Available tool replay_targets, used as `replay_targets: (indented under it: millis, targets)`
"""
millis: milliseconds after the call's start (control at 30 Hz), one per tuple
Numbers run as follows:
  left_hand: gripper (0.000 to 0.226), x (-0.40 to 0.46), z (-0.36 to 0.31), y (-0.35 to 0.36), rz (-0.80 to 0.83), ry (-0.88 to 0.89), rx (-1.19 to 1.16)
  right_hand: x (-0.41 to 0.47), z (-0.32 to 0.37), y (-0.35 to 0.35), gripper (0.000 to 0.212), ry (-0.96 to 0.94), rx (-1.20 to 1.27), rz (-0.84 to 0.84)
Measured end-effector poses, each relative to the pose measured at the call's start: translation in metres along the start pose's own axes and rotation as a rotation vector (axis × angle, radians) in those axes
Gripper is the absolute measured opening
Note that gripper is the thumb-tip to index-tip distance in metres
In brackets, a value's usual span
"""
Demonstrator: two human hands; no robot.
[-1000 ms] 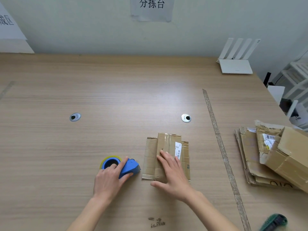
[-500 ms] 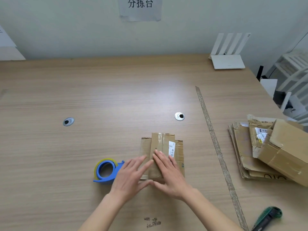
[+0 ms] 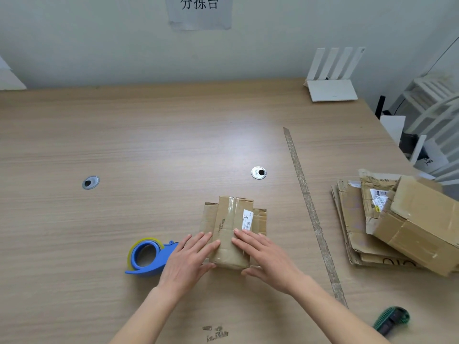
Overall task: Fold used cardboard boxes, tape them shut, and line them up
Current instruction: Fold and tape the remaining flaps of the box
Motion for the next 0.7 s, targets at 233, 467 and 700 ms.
replay_targets:
  millis: [233, 467, 700]
  targets:
    - [0.077, 0.007, 0.002, -0.004, 0.041, -0.016, -0.008, 0.004, -0.003, -0.022, 0.08, -0.04, 0.003, -0.017]
    - [0.083, 0.016, 0.006, -0.008, 0.059, -0.052, 0.016, 0.022, -0.002, -0.027, 0.081, -0.084, -0.098, -0.106]
    - [0.074, 0.021, -0.008, -0.023, -0.047, -0.156, -0.065, 0.018, 0.006, -0.036, 0.08, 0.122, -0.152, -0.405]
Point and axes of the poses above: each hand's wrist, its own x-axis towards the middle knuckle, its own y-axis out of the palm, z = x × y, the point moved 9 cm from there along x, towards the middle knuckle, and after that the axes turned 9 degrees about x, right-handed, at the moved point
